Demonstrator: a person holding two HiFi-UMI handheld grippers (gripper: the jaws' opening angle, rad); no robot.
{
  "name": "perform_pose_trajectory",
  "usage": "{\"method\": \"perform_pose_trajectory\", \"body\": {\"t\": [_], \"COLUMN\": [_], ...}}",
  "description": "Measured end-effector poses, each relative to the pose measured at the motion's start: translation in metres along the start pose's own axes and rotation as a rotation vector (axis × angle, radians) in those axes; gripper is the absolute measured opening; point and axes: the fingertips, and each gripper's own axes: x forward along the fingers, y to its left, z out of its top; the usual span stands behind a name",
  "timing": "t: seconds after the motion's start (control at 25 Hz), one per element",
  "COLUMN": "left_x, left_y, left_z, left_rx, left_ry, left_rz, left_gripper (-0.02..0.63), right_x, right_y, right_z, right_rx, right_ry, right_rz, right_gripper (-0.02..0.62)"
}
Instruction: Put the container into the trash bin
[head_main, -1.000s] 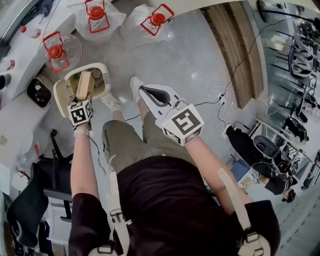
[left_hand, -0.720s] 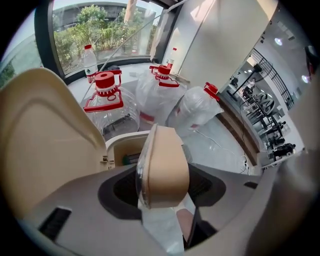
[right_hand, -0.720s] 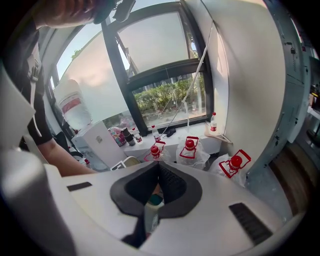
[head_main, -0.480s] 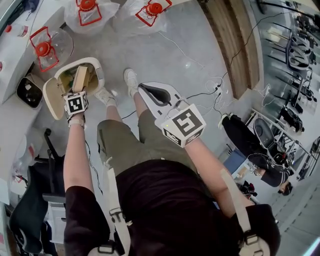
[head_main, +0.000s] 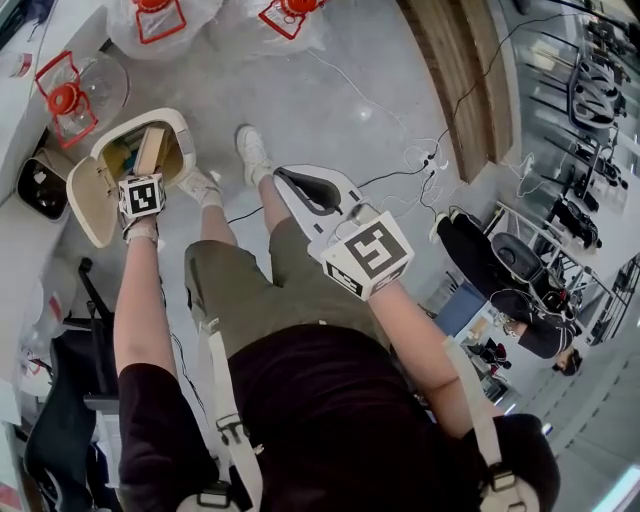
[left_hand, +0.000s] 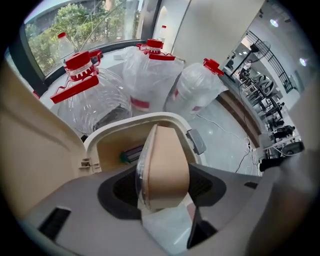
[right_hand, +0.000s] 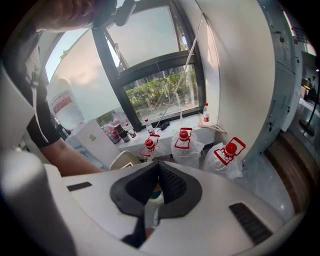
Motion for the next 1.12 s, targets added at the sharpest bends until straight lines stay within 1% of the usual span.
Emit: {"method": "perform_pose_trajectory", "body": {"t": [0.36, 0.52, 0.6, 0.84, 1.12], "left_x": [0.013, 0.020, 0.020, 0.016, 0.008], "left_y": [0.006, 0.005, 0.004, -0.001, -0.008], "left_z": [0.009, 0.012, 0.013, 0.011, 0.013], "left_rx": [0.027, 0.022, 0.026, 0.027, -0.001], "left_ry": [0.019, 0.015, 0.015, 0.032, 0.032], "left_rz": [0.023, 0.011, 0.014, 0.019, 0.001], "left_gripper": [0.269, 0.310, 0.318, 0.318, 0.316], "right_x": [-0.001, 0.001, 0.002, 0.005, 0.003], "right_y": [-0.005, -0.005, -0.006, -0.008, -0.009], "right_z": [-0.010, -0.008, -0.008, -0.009, -0.001], "right_rx": [0.020, 0.020, 0.022, 0.030, 0.011], "right_ry": [0.016, 0.015, 0.014, 0.007, 0.001], "right_rz": [-0.009, -0.004, -0.003, 0.007, 0.021], "right_gripper": [0.015, 0.015, 0.015, 0.015, 0.015]}}
